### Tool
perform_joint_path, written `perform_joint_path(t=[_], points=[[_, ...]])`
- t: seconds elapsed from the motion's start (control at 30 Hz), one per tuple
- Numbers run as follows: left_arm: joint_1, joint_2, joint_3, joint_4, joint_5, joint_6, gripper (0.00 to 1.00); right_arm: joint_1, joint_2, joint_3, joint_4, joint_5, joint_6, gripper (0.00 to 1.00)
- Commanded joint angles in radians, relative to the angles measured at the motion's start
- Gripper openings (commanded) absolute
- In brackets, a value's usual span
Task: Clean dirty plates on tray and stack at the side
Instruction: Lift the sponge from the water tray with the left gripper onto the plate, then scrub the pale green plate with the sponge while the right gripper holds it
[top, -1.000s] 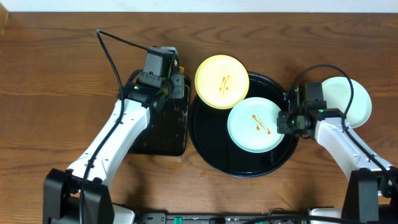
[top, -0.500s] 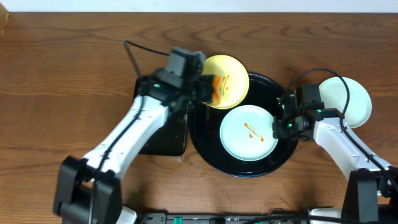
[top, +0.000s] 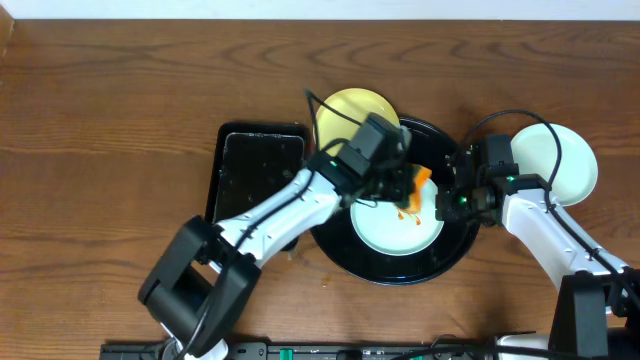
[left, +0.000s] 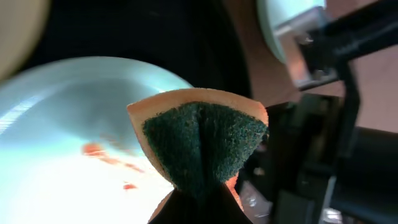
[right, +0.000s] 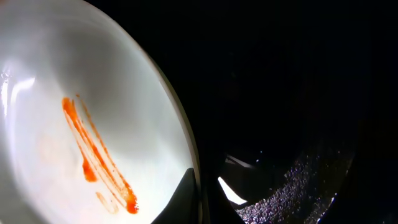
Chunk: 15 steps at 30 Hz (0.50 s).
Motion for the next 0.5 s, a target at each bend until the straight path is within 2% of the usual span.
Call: perform_joint_path(t=[0.0,0.17,0.37,0.47], points=[[-0.026,0.043,0.019,0.023,0.013,-0.145,0.07,0.006,0.010,0.010,0.000,-0.005,0.029,0.01],[-0.041,0.115,0.019,0.023,0.031,-0.243,0.07,0.006,0.010,0.010,-0.007,-0.005,0.032,0.01],[-0.043,0.198,0.019,0.113,0.149,-0.290,0.07,0.006,0.010,0.010,-0.007,-0.005,0.032,0.01],[-0.048,0.220,0.019,0.115,0.159,-0.314,0.08,0.006,0.010,0.010,-0.008,-0.005,0.032,0.01]])
